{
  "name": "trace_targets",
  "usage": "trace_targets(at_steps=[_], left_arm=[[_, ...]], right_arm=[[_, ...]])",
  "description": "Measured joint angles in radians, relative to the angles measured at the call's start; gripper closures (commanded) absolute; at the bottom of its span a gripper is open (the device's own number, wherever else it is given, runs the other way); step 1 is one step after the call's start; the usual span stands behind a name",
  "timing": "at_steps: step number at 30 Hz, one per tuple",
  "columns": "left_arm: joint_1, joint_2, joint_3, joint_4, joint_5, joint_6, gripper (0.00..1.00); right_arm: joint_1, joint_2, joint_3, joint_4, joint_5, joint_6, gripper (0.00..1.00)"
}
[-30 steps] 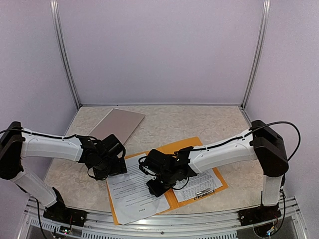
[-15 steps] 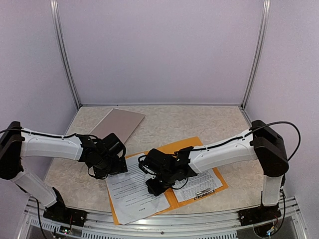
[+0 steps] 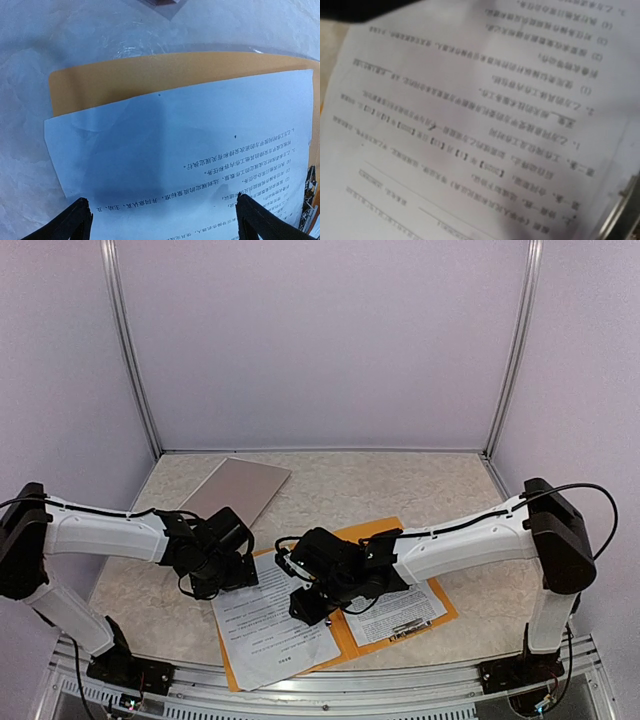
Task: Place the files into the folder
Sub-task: Adjust the file in the spring clip on the folder.
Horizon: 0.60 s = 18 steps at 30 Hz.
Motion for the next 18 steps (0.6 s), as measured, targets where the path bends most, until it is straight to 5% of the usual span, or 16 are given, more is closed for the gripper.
trace_targets(at_steps=[18], left_arm=[[0.001, 0.090, 0.034, 0.035, 0.014, 0.040, 0.04]], right_arm=[[0.000, -0.028, -0.028, -0.006, 0.067, 0.002, 0.76]])
